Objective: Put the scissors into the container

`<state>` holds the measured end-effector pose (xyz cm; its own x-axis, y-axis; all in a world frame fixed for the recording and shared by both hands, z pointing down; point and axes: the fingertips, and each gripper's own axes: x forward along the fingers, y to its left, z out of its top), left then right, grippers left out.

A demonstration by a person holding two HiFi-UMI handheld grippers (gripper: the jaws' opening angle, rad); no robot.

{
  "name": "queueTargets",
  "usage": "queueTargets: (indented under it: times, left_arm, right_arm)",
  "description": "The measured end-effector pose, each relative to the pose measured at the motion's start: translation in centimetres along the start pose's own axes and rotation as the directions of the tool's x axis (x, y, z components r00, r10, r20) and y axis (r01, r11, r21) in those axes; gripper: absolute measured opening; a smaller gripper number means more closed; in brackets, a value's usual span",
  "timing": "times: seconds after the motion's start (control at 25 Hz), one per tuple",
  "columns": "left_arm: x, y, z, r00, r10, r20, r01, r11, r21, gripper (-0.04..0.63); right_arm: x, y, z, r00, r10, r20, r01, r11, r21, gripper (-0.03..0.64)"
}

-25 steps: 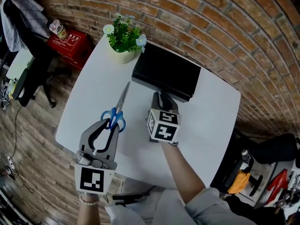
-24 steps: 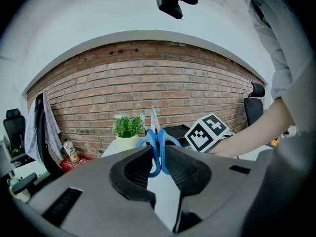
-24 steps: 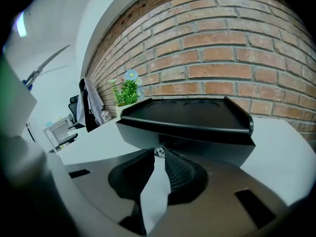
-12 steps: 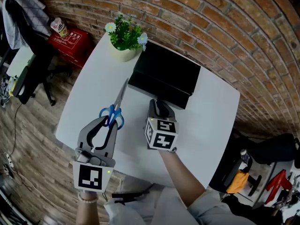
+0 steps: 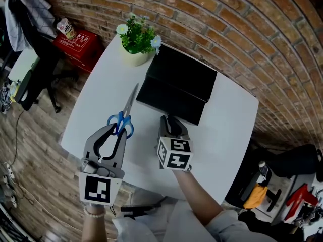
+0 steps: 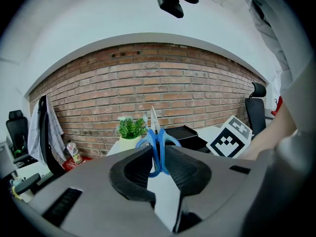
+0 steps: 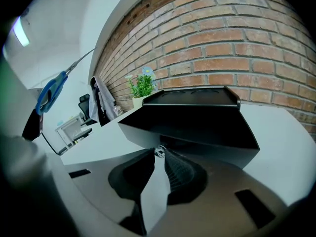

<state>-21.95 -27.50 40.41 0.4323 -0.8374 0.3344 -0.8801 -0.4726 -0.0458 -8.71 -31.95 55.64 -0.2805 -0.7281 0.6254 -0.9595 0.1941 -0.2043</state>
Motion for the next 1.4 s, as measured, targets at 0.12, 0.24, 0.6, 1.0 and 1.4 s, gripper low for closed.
queueTargets:
  times: [0.12, 0.24, 0.6, 1.0, 1.4]
  left_arm:
    - [0.0, 0.1, -0.1, 1.0, 0.0, -0.002, 0.0, 1.0, 0.002, 0.095]
    - [-0.2, 0.5, -0.2, 1.0, 0.004, 0.001, -0.004, 1.0, -0.008, 0.095]
    - [-0.4, 0.5, -0.4, 1.0, 0.007, 0.009, -0.007, 1.0, -0.006, 0.095]
    - [-0.1, -1.1, 1.5, 0.999, -0.041, 0.009, 0.041, 0.997, 0.073, 0.095]
    - [3.4, -4.1, 3.4, 0.983, -0.186, -0.011, 0.183, 0.955, 0.232, 0.095]
  right_arm:
    - [-0.3, 0.4, -0.5, 1.0, 0.011, -0.012, -0.011, 1.0, -0.013, 0.084]
    - [-0.5, 0.9, -0.9, 1.0, 0.016, -0.024, -0.017, 0.999, -0.035, 0.084]
    - [-0.7, 1.6, -1.4, 0.997, 0.077, -0.013, -0.078, 0.995, -0.058, 0.084]
    - [-5.6, 1.3, -0.7, 0.981, 0.194, 0.018, -0.188, 0.966, -0.179, 0.075]
    - [-12.2, -2.9, 3.6, 0.978, 0.121, 0.168, -0.078, 0.968, -0.24, 0.061]
